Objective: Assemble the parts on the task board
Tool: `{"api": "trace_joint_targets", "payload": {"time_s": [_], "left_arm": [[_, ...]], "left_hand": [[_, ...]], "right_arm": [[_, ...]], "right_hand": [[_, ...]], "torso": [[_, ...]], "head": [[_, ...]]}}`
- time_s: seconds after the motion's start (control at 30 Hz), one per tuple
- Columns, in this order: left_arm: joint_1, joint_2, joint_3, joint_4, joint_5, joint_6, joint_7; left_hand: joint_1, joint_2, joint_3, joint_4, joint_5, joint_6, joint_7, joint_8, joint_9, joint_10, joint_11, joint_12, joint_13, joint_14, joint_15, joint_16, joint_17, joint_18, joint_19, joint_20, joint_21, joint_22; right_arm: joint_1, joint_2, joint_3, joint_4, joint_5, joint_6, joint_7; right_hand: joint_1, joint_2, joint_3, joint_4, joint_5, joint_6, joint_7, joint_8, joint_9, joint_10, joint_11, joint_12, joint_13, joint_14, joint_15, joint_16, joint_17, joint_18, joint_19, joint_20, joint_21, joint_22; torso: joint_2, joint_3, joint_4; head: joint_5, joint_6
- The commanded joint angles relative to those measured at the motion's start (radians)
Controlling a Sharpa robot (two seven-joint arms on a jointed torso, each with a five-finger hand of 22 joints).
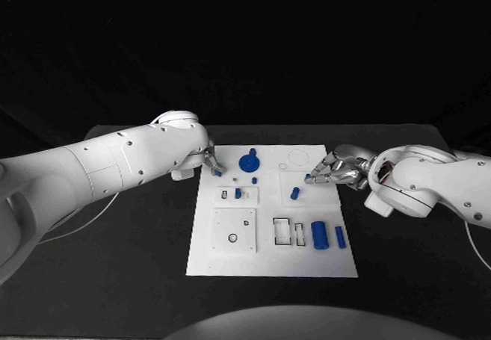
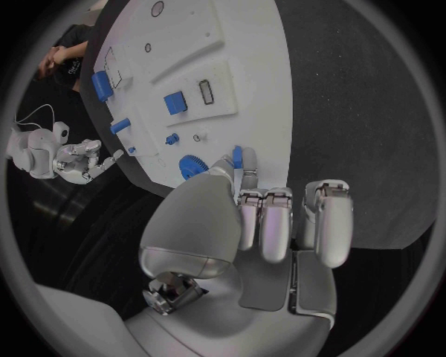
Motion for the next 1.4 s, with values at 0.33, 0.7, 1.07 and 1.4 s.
{"api": "trace_joint_targets", "payload": {"time_s": [0.33,0.7,1.07,1.4], "left_arm": [[0.002,-0.02,0.001,0.027,0.001,-0.056,0.038],[0.019,-0.045,0.003,0.063,0.006,-0.064,0.037],[0.047,-0.097,0.003,0.137,0.048,-0.006,-0.007],[0.067,-0.138,0.003,0.203,0.092,0.047,-0.044]], "left_hand": [[0.049,0.019,0.026,-0.001,0.012,0.011,-0.01,0.008,0.0,0.109,-0.011,0.0,0.259,0.104,-0.006,0.003,0.263,-0.004,0.068,-0.004,-0.002,0.249],[0.057,0.003,0.049,-0.001,0.019,0.016,-0.011,0.009,-0.001,0.109,-0.012,0.0,0.259,0.104,-0.007,0.003,0.263,-0.004,0.065,-0.005,-0.005,0.248],[0.045,-0.001,0.059,0.003,0.02,0.022,-0.01,0.01,-0.003,0.109,-0.011,0.0,0.259,0.104,-0.007,0.003,0.263,-0.002,0.061,-0.005,-0.009,0.246],[0.035,-0.004,0.064,0.004,0.02,0.026,-0.01,0.01,-0.005,0.109,-0.011,0.0,0.259,0.104,-0.008,0.003,0.263,-0.001,0.058,-0.005,-0.012,0.245]], "right_arm": [[-0.002,-0.001,0.0,-0.004,-0.01,0.014,-0.002],[-0.005,0.0,-0.001,-0.007,-0.01,0.013,-0.002],[-0.006,0.0,-0.001,-0.007,-0.01,0.01,-0.002],[-0.006,-0.001,-0.001,-0.007,-0.01,0.009,-0.003]], "right_hand": [[-0.001,0.01,-0.003,0.002,0.006,-0.002,0.006,0.004,0.001,0.104,0.007,0.004,0.263,0.102,0.008,0.004,0.263,-0.007,0.105,0.006,0.004,0.263],[-0.001,0.01,-0.003,0.002,0.006,-0.002,0.006,0.004,0.001,0.104,0.007,0.004,0.263,0.102,0.008,0.004,0.263,-0.007,0.105,0.006,0.004,0.263],[-0.001,0.01,-0.003,0.002,0.006,-0.002,0.006,0.004,0.001,0.104,0.007,0.004,0.263,0.102,0.008,0.004,0.263,-0.007,0.105,0.006,0.004,0.263],[-0.001,0.01,-0.003,0.002,0.006,-0.002,0.006,0.004,0.001,0.104,0.007,0.004,0.263,0.102,0.008,0.004,0.263,-0.007,0.105,0.006,0.004,0.263]], "torso": [[-0.001,0.0005,-0.0007],[-0.001,0.0005,-0.0008],[0.0,0.0003,-0.0002],[0.0,-0.0004,-0.0006]], "head": [[0.001,0.005],[0.001,0.006],[-0.002,0.003],[-0.002,0.001]]}}
